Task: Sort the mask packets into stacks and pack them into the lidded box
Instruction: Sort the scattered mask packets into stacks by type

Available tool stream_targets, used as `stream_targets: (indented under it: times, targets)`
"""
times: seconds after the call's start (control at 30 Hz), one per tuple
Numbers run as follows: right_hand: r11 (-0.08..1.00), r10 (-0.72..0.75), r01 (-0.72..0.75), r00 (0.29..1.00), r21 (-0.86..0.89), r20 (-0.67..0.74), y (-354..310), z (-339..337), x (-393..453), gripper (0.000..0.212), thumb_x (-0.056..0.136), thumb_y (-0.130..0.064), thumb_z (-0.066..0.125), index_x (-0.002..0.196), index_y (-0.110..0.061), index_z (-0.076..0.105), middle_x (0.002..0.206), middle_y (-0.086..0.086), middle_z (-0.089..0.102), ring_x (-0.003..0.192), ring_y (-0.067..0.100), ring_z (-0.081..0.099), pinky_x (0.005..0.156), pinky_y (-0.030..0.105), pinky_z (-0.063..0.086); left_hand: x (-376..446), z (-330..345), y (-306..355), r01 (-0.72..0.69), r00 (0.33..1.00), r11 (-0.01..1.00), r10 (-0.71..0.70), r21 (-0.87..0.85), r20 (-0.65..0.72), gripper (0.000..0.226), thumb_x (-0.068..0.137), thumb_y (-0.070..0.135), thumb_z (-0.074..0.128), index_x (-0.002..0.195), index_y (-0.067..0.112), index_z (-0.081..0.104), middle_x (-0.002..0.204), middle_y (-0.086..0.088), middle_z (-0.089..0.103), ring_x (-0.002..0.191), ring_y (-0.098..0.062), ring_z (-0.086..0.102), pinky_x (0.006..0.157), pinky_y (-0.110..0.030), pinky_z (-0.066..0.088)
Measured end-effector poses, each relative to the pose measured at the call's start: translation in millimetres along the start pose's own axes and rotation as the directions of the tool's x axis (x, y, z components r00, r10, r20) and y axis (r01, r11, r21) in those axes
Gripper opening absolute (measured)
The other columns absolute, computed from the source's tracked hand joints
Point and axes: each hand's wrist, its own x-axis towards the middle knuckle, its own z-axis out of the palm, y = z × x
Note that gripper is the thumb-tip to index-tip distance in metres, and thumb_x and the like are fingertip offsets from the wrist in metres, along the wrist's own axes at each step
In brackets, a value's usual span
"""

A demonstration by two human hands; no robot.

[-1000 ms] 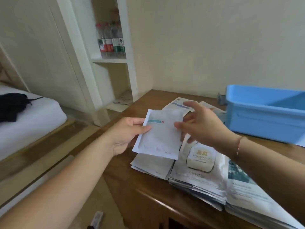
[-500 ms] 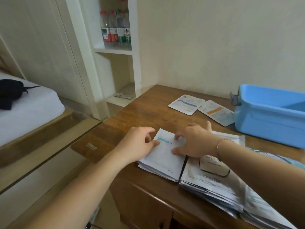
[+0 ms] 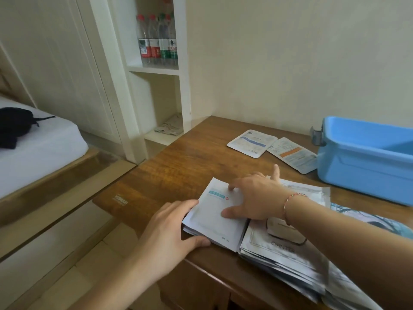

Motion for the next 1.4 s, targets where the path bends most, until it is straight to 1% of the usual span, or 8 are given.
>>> stream_targets:
  times: [0.3,0.43,0.53,0.7,0.93,1.17,1.3,1.4]
  targets:
    - [0.992,-0.076,0.098,0.967,0.079,-0.244,21.1,-15.4,-21.6,0.058,0.085,-0.070,0.046,0.124,-0.028,0.056,0.124,-0.005,0.059,0.141,0.024,0.029,0.115,0.058,0.000,5.6,-15.4,23.7,-0.044,0.988,0.972,0.008,0.230,0.156,0.102,0.069,0.078,0.056,0.152,0.038,0.011,0.148,0.026,0.023,0.126,0.003,0.025,0.104,-0.024,0.031]
    - [0.939,0.010,0.174,0.850,0.297,-0.527,69.9,-30.3,-72.9,0.040,0.086,-0.055,0.058,0.116,-0.029,0.063,0.111,-0.010,0.067,0.107,0.010,0.058,0.094,0.031,0.048,18.9,-8.5,66.1,-0.211,0.977,0.968,0.204,0.133,0.068,0.089,0.070,0.086,0.041,0.147,0.043,0.026,0.140,0.036,0.019,0.118,0.017,0.011,0.099,-0.019,0.026]
    - [0.945,-0.024,0.230,0.759,0.233,-0.651,117.3,-21.4,-119.8,0.027,0.089,-0.046,0.056,0.098,-0.025,0.070,0.089,-0.010,0.070,0.081,0.009,0.064,0.072,0.029,0.054,21.2,16.8,117.2,-0.345,0.938,0.939,0.344,0.016,0.046,0.070,0.074,0.086,0.034,0.135,0.052,0.037,0.138,0.041,0.022,0.127,0.019,0.013,0.104,-0.020,0.027]
    - [0.999,-0.051,0.044,0.818,-0.026,-0.573,223.5,31.4,-194.5,0.018,0.091,-0.028,0.055,0.080,-0.020,0.066,0.068,-0.003,0.060,0.066,0.021,0.057,0.055,0.030,0.046,0.5,87.7,217.8,-0.606,0.789,0.792,0.611,-0.075,0.072,0.055,0.077,0.068,0.048,0.122,0.039,0.061,0.130,0.018,0.054,0.120,-0.004,0.047,0.098,-0.020,0.038]
    - [0.777,0.626,-0.572,0.745,0.262,-0.229,341.2,88.4,-246.8,0.058,0.094,-0.051,0.048,0.140,-0.017,0.044,0.151,0.003,0.040,0.139,0.022,0.035,0.113,0.036,0.030,-24.9,159.5,313.0,-0.794,0.554,0.590,0.801,-0.144,0.226,0.051,0.071,0.069,0.046,0.105,0.038,0.069,0.115,0.015,0.063,0.108,-0.006,0.059,0.091,-0.018,0.048]
    - [0.826,0.555,-0.564,0.805,0.018,-0.210,299.0,94.1,-312.9,0.059,0.084,-0.061,0.013,0.110,-0.026,0.053,0.123,-0.009,0.055,0.125,0.015,0.043,0.101,0.041,0.029,-53.2,206.5,355.0,-0.816,0.476,0.553,0.808,-0.169,0.347,0.060,0.071,0.068,0.043,0.115,0.034,0.065,0.120,0.016,0.061,0.114,-0.003,0.058,0.099,-0.017,0.044]
    - [0.845,0.450,-0.527,0.794,-0.093,-0.408,236.3,127.7,-385.0,0.054,0.085,-0.057,0.033,0.102,-0.024,0.073,0.101,-0.008,0.072,0.104,0.017,0.067,0.092,0.041,0.035,-67.5,214.7,358.6,-0.813,0.379,0.525,0.806,-0.251,0.455,0.095,0.078,0.067,0.056,0.155,0.022,0.021,0.161,0.011,0.020,0.149,-0.004,0.004,0.113,-0.036,-0.018]
    - [0.844,0.451,-0.536,0.731,-0.023,-0.513,205.4,164.8,-433.7,0.072,0.096,-0.063,0.018,0.112,-0.021,0.073,0.120,-0.003,0.069,0.141,0.003,0.031,0.110,0.037,0.014,-72.6,223.2,358.7,-0.880,0.298,0.456,0.750,-0.135,0.591,0.122,0.060,0.081,0.062,0.152,0.009,0.027,0.160,0.002,0.027,0.149,-0.012,0.013,0.119,-0.042,0.010]
